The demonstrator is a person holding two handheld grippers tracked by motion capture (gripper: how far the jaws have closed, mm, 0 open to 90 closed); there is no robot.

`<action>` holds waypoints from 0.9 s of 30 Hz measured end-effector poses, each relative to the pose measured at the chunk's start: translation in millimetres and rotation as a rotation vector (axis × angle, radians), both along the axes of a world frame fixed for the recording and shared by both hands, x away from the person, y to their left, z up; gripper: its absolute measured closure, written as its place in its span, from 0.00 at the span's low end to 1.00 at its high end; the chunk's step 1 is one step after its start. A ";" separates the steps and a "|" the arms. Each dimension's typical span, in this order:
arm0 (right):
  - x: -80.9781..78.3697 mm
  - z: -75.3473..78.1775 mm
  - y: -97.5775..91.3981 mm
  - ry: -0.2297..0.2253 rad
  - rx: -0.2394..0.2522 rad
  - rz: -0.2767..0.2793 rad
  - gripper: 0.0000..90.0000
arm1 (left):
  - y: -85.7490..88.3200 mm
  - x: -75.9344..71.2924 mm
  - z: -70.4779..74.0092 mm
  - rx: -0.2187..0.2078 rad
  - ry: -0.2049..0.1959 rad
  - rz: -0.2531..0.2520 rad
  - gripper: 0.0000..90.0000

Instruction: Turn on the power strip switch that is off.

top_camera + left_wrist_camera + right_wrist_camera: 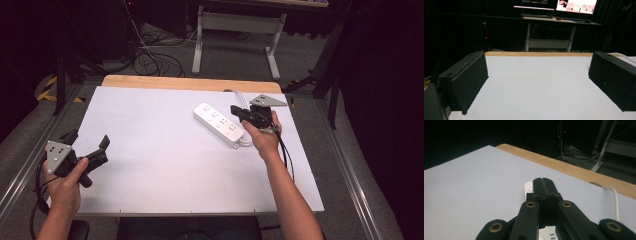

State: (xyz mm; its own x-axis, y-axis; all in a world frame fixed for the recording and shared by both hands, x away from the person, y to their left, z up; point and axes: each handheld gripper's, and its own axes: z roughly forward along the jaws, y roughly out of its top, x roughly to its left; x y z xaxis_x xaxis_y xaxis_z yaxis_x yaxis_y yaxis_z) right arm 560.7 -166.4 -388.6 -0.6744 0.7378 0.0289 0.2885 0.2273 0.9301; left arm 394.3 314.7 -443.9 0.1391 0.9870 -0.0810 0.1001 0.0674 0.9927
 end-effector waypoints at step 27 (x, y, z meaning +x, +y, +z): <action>74.5 -40.6 88.2 0.236 -0.339 -0.042 1.00 | -3.7 2.4 0.3 0.005 0.006 -0.027 0.04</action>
